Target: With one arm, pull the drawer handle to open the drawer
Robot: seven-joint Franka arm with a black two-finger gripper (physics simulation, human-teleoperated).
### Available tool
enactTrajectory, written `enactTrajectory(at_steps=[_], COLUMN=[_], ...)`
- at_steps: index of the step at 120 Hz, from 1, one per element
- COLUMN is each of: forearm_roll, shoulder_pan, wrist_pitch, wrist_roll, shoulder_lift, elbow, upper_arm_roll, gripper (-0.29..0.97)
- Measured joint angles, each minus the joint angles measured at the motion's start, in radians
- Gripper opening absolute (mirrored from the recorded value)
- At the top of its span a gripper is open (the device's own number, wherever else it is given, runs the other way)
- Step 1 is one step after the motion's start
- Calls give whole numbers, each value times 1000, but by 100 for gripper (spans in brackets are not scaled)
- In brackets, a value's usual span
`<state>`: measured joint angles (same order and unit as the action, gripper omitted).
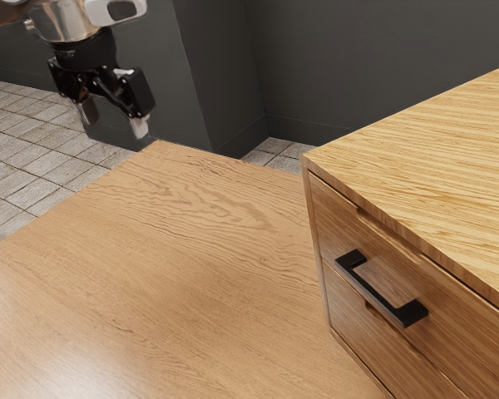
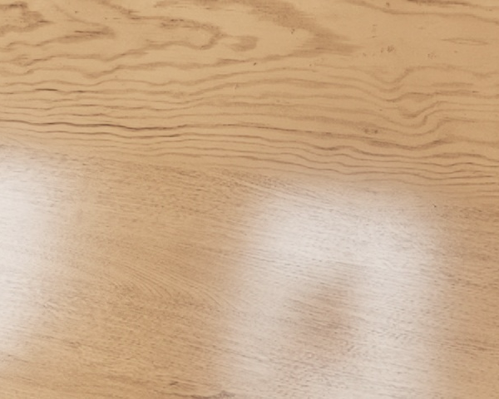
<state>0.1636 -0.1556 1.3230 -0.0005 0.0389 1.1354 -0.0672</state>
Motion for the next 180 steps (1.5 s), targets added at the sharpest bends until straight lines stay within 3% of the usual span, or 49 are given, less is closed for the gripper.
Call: enactTrajectory(at_steps=[28,50,57,66,76,97,128,146,180], forearm_roll=[9,-17,-15,-11,-8,8,60,71,73], shoulder_pan=[172,159,194,282,360,442,564,635,688], wrist_pitch=[-17,-34,-61,-70,-1,263,520,615,741], wrist_roll=[-2,-2,-2,5,60,317,676,856,1107], shoulder_lift=[40,44,26,-86,-251,-393,-488,-487,-440], elbow=[-3,54,70,226,459,739,868,886,889], upper_arm_roll=[0,1,3,9,23,87,88,88,88], gripper=[68,68,68,68,68,68,68,68,68])
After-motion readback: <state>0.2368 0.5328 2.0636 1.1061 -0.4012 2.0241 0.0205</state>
